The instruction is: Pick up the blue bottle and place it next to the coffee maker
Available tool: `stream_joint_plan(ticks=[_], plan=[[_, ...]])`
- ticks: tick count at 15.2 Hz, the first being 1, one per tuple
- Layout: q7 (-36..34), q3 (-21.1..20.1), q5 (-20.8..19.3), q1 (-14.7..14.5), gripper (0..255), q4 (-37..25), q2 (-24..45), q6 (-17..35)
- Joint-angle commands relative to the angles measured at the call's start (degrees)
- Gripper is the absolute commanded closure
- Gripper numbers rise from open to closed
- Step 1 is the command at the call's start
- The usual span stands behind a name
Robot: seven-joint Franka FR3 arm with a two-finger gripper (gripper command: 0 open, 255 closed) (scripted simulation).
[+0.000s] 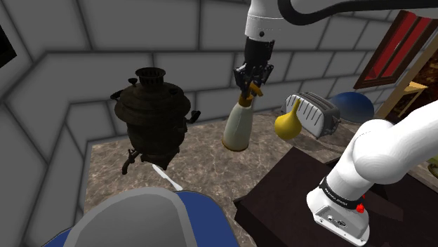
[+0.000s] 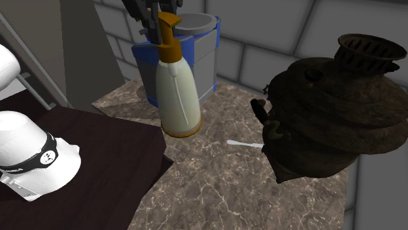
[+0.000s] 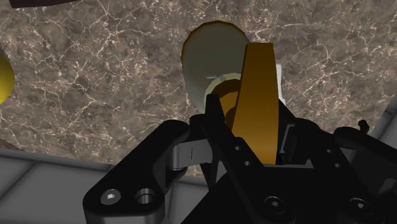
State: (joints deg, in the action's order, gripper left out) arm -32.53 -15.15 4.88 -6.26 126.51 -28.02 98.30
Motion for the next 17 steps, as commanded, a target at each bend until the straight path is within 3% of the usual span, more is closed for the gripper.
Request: stream_joint_plan(ticks=[1, 17], plan=[[0.0, 0.12, -0.08, 0.05, 255, -1.67, 0.02, -1.63], [-0.2, 0.64, -0.96, 0.64, 255, -16.39, 2.73, -13.68]])
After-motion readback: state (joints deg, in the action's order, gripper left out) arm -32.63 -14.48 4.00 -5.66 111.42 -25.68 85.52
